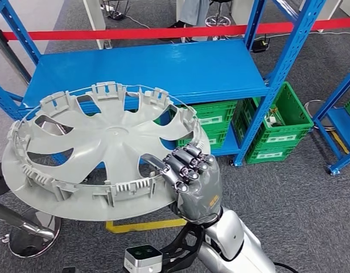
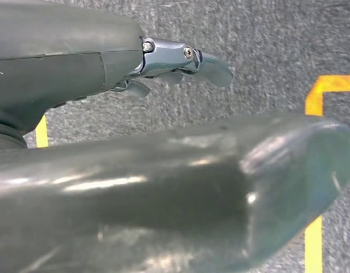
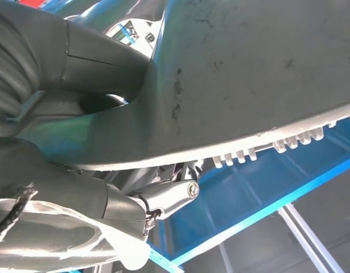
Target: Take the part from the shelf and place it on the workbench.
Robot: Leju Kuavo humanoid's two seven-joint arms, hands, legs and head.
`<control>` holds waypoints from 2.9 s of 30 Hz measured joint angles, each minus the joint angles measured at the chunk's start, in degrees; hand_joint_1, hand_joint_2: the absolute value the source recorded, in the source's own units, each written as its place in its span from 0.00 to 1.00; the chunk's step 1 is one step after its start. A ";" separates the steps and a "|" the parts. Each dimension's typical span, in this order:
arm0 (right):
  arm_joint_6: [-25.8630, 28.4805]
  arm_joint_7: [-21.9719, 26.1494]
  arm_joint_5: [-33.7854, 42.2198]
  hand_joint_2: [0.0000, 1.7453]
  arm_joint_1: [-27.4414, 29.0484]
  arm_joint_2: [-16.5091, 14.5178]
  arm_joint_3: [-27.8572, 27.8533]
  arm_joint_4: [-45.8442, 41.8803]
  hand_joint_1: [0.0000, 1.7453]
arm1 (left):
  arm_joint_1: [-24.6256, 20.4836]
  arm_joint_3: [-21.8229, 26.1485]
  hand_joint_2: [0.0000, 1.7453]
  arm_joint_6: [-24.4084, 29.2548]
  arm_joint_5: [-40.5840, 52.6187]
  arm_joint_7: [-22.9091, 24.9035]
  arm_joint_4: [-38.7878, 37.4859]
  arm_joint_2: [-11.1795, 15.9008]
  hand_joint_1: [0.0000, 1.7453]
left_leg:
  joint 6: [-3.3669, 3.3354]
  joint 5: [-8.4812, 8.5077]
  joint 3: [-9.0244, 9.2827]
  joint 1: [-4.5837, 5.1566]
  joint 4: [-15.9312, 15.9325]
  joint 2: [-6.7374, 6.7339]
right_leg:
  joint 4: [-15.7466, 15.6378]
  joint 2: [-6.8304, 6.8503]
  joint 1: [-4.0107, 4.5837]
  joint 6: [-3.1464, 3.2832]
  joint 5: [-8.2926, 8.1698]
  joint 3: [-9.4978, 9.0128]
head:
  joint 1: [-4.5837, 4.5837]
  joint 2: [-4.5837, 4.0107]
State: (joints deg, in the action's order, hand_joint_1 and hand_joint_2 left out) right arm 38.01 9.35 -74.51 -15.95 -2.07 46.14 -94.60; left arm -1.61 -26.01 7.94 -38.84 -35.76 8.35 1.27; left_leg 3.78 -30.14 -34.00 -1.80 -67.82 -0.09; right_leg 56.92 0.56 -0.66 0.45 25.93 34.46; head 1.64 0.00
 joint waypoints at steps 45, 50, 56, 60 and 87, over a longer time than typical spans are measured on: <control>-0.04 -0.93 0.99 1.00 0.13 -0.62 0.26 1.19 1.00 | -0.30 -1.16 0.00 0.36 -2.50 0.79 -0.25 0.12 0.00 | -5.18 2.94 1.11 1.17 9.87 -0.45 | 13.52 -0.34 0.55 -2.21 8.53 4.74 | -0.02 0.00; -0.04 -0.98 1.12 1.00 0.06 -0.66 0.26 1.30 1.00 | -0.42 -1.35 0.00 0.36 -2.76 0.78 -0.24 0.06 0.00 | -4.56 7.26 -3.99 1.25 9.57 -0.63 | 8.74 -0.45 0.25 -2.20 5.67 -4.46 | 0.08 0.00; -0.16 -1.01 1.34 1.00 0.01 -0.76 0.26 1.34 1.00 | -0.08 -1.54 0.00 0.40 -3.62 0.75 -0.47 0.09 0.00 | -2.52 9.51 -5.59 0.99 10.34 -0.36 | -2.44 -0.37 0.71 0.03 6.13 -9.17 | -0.02 0.00; -0.26 -1.01 1.56 1.00 0.05 -0.80 0.26 1.46 1.00 | 0.22 -2.01 0.00 0.37 -4.20 0.73 -0.57 0.01 0.00 | -1.81 -2.10 -7.29 0.80 -1.93 -0.26 | -2.03 -0.08 0.98 1.34 2.74 -5.72 | -0.40 0.00; -0.31 -0.84 1.80 1.00 -1.08 -1.74 0.44 2.98 1.00 | -0.24 -2.87 0.00 -0.10 -5.92 0.74 -0.60 0.41 0.00 | -2.04 7.63 -4.73 0.99 9.19 -0.52 | -2.04 -0.36 0.39 0.30 6.95 -9.44 | -0.04 0.00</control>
State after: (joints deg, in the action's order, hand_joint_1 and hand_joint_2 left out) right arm 37.70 8.51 -72.71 -17.03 -3.81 46.58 -91.61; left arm -1.85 -28.88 7.84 -44.76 -35.01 7.76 1.69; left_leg 1.73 -22.50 -38.72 -0.81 -58.63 -0.61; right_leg 54.88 0.20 -0.27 0.75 32.89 25.03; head 1.60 0.00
